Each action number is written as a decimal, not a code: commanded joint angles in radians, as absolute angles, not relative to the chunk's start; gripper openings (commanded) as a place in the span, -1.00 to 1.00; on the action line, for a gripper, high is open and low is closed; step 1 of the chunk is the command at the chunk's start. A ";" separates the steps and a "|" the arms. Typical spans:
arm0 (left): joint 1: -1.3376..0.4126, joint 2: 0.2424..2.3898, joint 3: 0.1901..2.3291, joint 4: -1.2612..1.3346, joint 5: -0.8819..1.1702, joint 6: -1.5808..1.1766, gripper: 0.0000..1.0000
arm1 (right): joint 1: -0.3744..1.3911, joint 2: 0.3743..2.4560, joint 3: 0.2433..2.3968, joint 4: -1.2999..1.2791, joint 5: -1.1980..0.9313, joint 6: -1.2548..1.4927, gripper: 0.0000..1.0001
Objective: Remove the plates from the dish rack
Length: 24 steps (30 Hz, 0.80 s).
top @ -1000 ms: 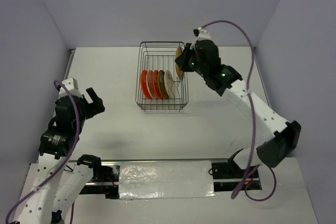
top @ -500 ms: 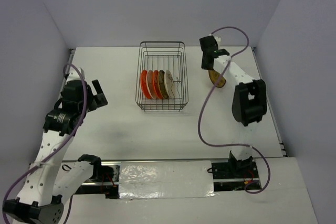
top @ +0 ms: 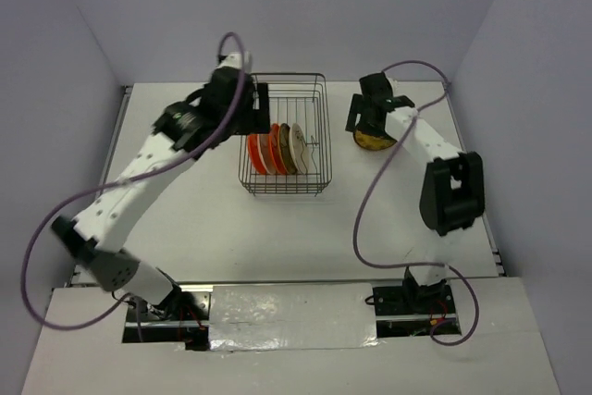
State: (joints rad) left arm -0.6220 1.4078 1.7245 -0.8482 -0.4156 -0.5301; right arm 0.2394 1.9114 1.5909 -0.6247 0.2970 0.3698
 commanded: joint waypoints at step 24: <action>-0.686 2.169 2.117 -0.919 -0.623 -0.555 -0.24 | 0.242 0.916 0.894 -0.477 0.129 0.469 0.87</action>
